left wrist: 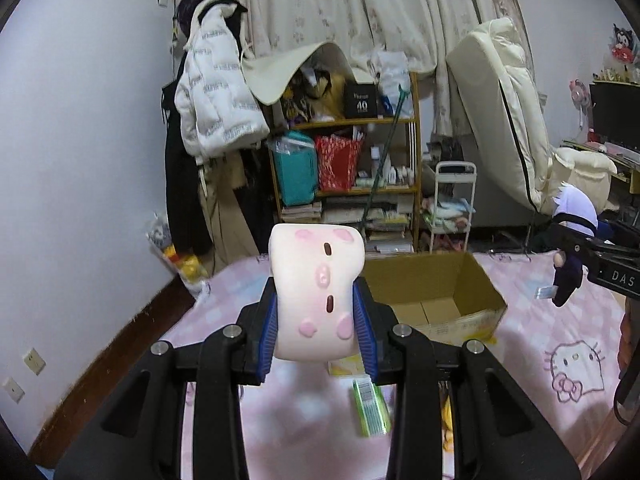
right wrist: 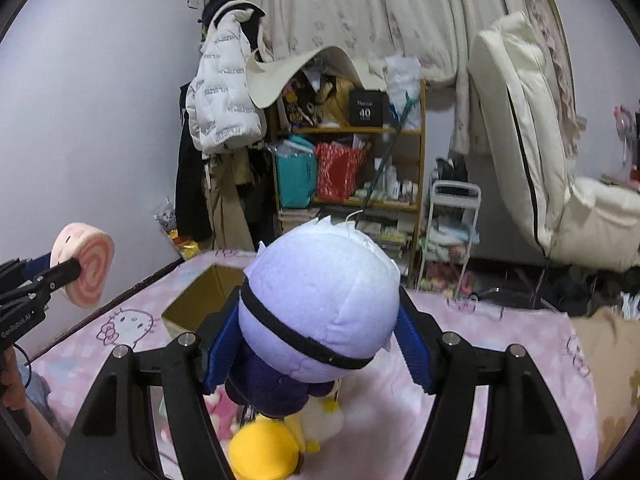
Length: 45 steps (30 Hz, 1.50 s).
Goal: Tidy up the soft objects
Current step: 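Lift pink cylinder plush with left gripper while right gripper lifts purple-white plush, then drop both plushes into the cardboard box and open both grippers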
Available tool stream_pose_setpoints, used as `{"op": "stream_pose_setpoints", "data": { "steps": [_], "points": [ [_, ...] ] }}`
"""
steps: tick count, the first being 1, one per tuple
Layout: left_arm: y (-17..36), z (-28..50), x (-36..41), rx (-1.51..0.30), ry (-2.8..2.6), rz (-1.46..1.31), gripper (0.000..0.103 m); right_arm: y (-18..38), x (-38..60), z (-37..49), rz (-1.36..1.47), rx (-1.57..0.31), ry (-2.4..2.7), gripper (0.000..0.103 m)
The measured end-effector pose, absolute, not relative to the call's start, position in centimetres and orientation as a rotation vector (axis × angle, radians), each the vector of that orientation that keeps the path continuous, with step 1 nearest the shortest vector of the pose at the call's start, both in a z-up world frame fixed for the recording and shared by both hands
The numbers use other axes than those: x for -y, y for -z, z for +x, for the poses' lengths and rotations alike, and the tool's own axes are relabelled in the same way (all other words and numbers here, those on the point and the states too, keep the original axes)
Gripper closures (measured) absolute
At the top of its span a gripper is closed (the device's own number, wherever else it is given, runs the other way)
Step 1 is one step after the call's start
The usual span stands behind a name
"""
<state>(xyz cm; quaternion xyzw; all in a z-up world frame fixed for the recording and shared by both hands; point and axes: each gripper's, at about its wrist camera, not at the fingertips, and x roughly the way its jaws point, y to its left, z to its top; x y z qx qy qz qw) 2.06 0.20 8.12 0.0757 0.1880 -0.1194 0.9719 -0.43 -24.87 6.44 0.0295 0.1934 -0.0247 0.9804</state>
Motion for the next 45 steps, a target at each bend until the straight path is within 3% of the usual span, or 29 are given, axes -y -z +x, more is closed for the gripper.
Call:
{"op": "stream_pose_setpoints", "data": {
  "steps": [11,38,45],
  "points": [
    [-11.5,6.4,1.6,-0.294,0.281,0.11,0.069,-9.0,24.7,3.2,0.033,-0.284,0.059,0.029],
    [0.2,13.3,6.7,-0.509,0.394,0.206,0.066,1.0,26.9,10.1,0.184,-0.426,-0.065,0.028],
    [1.5,14.1,6.7,-0.56,0.349,0.219,0.06,2.5,26.5,11.0,0.193,-0.497,-0.096,0.023]
  ]
}}
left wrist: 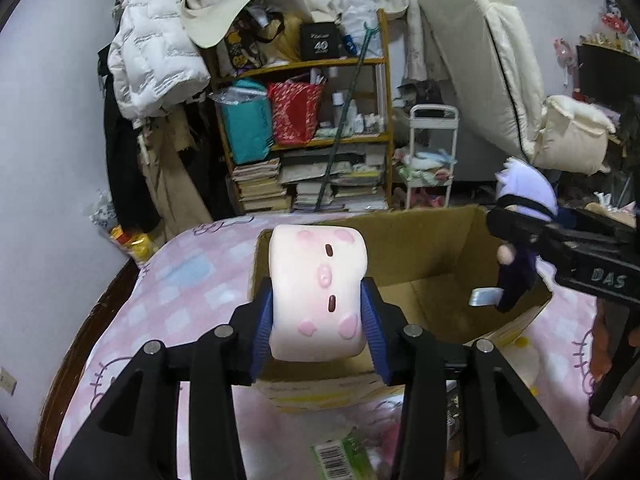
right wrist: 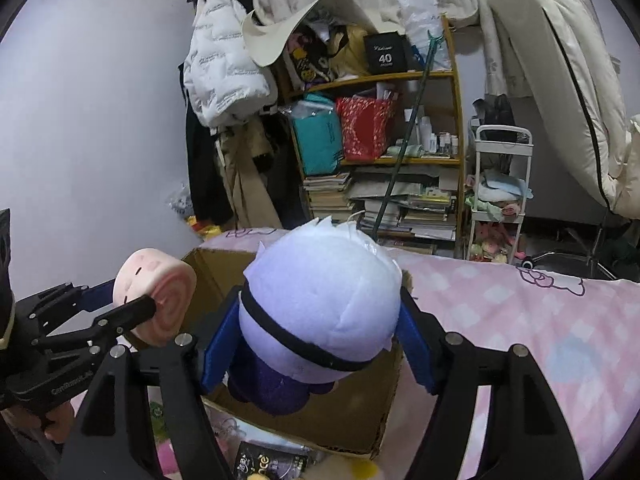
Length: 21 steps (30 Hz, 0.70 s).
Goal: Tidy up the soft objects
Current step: 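Drop both plushes into the cardboard box and open both grippers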
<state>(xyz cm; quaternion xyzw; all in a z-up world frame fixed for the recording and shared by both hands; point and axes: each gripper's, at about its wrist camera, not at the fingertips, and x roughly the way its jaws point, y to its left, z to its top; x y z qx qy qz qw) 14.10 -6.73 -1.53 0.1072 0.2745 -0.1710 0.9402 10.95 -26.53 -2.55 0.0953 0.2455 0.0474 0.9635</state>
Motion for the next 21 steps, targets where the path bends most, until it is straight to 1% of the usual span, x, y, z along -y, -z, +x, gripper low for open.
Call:
{"op": "stream_pose_setpoints", "data": {
  "steps": [3,4,6,8,9,11,12,20,21],
  "points": [
    [1.9,14.1,6.4,-0.586,0.344,0.214,0.058,2.3,26.4,10.7,0.191,-0.498,-0.095,0.012],
    [1.8,14.1,6.2,-0.586,0.342,0.21,0.052,2.2,26.4,10.6,0.187,-0.496,-0.09,0.012],
    [1.4,13.6,5.9,-0.56,0.322,0.207,0.043,2.1,26.2,10.4,0.173,-0.503,-0.075,0.011],
    [0.9,13.4,5.8,-0.546,0.316,0.21,0.038,1.9,26.3,10.2,0.172,-0.512,-0.067,0.009],
    [0.7,13.2,5.7,-0.544,0.313,0.209,0.034,1.9,26.3,10.0,0.175,-0.514,-0.063,0.004],
    [0.6,12.9,5.5,-0.544,0.305,0.204,0.03,1.8,26.3,9.5,0.179,-0.515,-0.056,0.0],
    [0.5,12.7,5.3,-0.548,0.298,0.201,0.028,1.7,26.3,9.2,0.178,-0.514,-0.05,0.0],
    [0.6,10.9,3.3,-0.596,0.288,0.157,0.027,1.3,26.1,6.9,0.185,-0.534,-0.026,0.0],
    [0.6,10.6,3.0,-0.604,0.285,0.153,0.023,1.2,26.1,6.6,0.187,-0.536,-0.025,0.0]
  ]
}}
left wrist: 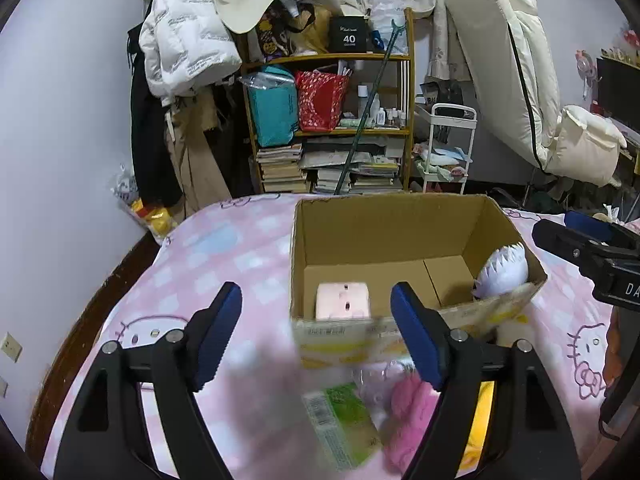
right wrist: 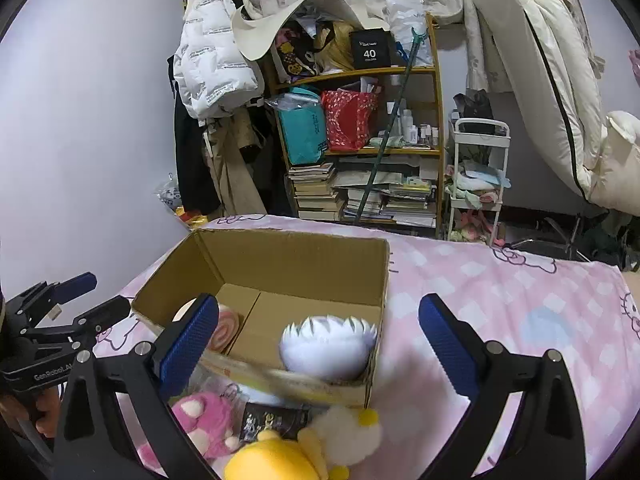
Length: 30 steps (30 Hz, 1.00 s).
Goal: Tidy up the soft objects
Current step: 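Drop both plushes into the cardboard box and open both grippers, then grasp pink bear with left gripper while right gripper grasps yellow duck plush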
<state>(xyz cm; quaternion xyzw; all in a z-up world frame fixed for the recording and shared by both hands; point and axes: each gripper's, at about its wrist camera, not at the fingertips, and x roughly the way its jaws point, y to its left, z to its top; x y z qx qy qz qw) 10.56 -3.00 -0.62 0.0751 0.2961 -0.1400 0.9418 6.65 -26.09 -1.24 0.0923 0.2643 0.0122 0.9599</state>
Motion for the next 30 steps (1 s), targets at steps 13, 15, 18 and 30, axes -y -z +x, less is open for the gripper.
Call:
{"op": "stream_pose_setpoints", "data": {
  "steps": [13,15,18,30],
  "points": [
    [0.2,6.8,0.5,-0.699,0.261,0.139,0.016,0.9,25.2,2.9,0.2,-0.576,-0.012,0.0],
    [0.1,6.3,0.3,-0.715,0.26,0.15,0.016,0.9,24.8,2.3,0.195,-0.582,-0.009,0.0],
    [0.2,5.6,0.2,-0.737,0.266,0.165,0.016,1.0,24.4,1.6,0.198,-0.592,-0.008,0.0],
    [1.6,4.0,2.1,-0.776,0.341,0.21,0.016,2.8,24.1,0.6,0.247,-0.696,0.02,0.0]
  ]
}}
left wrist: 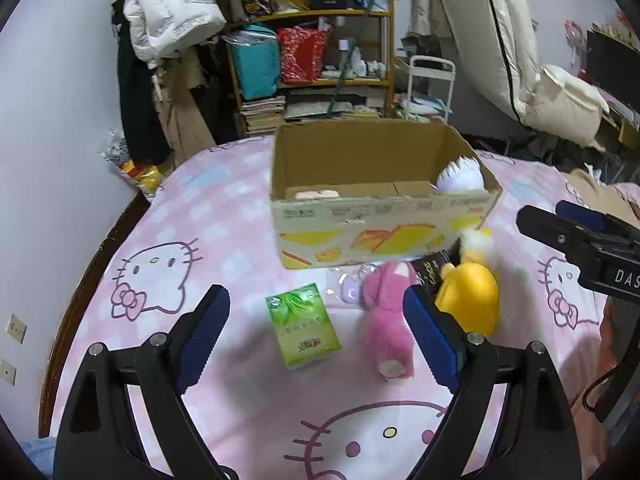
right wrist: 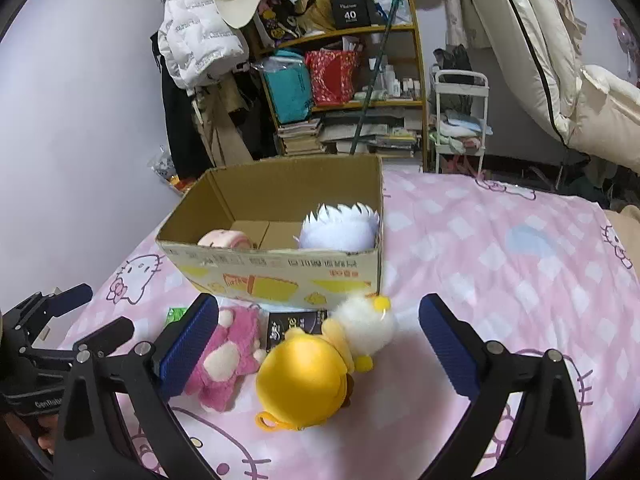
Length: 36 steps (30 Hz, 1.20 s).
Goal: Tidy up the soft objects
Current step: 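Grasp pink bear with left gripper while right gripper grasps yellow duck plush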
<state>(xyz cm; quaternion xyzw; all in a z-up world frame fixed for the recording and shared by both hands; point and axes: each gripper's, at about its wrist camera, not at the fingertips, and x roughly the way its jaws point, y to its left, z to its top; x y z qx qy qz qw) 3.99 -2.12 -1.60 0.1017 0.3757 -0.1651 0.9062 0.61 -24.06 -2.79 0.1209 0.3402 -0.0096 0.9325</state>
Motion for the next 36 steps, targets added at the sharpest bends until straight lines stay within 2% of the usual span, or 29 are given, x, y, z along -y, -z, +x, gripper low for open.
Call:
{"op": "stream_pose_setpoints", "data": {
  "steps": [19,33,35,36],
  "points": [
    [6.8,4.9,6.8,-0.921,0.454,0.348,0.016,7.6,23.3,2.9,0.299,-0.91,-0.016,0.0],
    [10.4,6.4,8.5,-1.064,0.492,0.345,0.016,11.2,22.9,4.7,0.342,-1.047,-0.038,0.0],
    [10.7,6.5,8.7,-1.068,0.492,0.348,0.016,11.5,22.9,4.8,0.339,-1.058,-0.034,0.0],
    [10.8,6.5,8.7,-1.066,0.489,0.349,0.02,11.6,22.9,4.9,0.334,-1.063,-0.031,0.0]
  ]
}}
